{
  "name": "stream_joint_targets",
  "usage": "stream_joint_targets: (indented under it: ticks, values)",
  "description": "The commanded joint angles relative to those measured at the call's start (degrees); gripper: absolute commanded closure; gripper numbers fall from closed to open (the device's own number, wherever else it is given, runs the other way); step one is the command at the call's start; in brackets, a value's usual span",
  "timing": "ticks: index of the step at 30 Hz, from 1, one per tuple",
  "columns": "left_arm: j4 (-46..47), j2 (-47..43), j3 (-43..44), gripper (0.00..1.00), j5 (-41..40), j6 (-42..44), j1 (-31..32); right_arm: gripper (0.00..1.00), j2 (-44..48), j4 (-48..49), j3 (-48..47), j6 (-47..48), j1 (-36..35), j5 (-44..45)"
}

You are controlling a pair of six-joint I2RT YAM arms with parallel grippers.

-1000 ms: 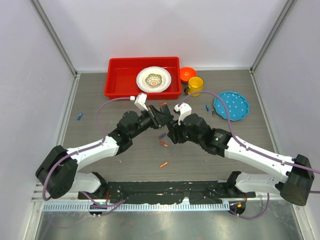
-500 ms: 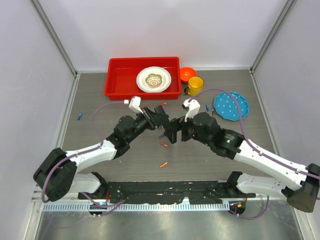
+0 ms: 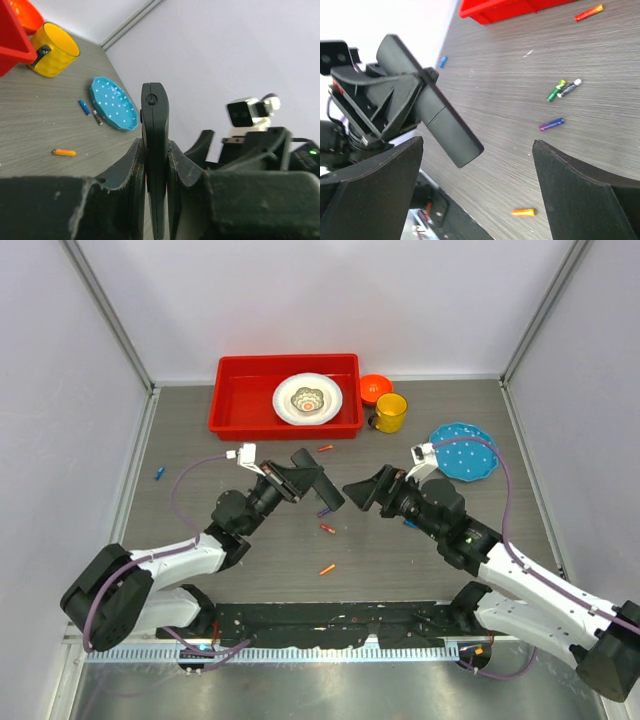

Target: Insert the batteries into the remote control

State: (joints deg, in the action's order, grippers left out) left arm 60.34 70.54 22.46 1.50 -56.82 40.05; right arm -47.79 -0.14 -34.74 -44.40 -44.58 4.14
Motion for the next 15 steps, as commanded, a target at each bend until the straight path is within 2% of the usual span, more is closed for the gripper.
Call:
stream_joint_targets:
  ticks: [1,3,6,15]
  values:
    - [7.3,-3.0,0.3,1.0,-1.0,0.6,-0.2,0.04,1.1,18.8,5.9,-13.6,6.0,-11.2]
    - [6.9,-3.5,0.3,1.0,-1.0,1.0,-0.2,0.04,-0.6,24.1,7.1,-15.5,7.3,-14.1]
    - [5.1,-4.3,0.5,1.0,-1.0,1.4,-0.2,0.05,-3.4,26.7,6.4,-16.2,7.3,-17.1]
    - [3.4,-4.1,0.8,1.0,-1.0,1.9,-0.2,0.1,-9.2,30.8,4.2,-17.1,7.3,-21.4]
